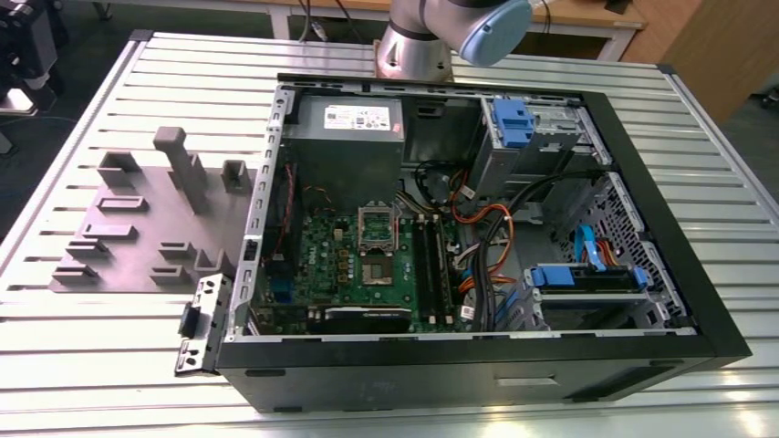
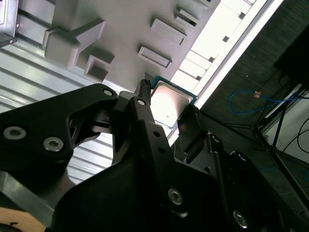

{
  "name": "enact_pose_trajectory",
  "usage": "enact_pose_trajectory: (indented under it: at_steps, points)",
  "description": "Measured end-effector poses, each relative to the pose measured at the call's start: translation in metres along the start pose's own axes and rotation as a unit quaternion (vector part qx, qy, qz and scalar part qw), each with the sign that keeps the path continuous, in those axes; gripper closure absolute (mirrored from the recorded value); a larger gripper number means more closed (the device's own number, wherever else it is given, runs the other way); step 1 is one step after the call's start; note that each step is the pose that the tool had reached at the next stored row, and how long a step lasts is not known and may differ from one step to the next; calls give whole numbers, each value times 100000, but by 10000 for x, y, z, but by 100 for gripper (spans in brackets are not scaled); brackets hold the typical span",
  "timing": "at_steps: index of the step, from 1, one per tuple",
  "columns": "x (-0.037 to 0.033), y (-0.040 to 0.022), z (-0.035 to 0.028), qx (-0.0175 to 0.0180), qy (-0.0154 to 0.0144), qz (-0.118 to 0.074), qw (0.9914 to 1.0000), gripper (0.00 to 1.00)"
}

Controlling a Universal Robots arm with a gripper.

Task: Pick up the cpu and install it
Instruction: 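Pick up the cpu and move it towards the insertion slot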

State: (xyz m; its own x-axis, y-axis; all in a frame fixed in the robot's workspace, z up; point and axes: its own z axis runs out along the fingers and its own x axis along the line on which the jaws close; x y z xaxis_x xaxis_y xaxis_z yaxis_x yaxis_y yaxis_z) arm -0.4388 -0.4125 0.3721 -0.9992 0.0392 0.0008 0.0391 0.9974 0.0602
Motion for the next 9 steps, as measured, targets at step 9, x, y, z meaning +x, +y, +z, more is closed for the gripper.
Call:
enact_pose_trajectory:
  at_steps: [9]
  points:
    - [0, 2, -28, 2, 2, 2, 100000, 53]
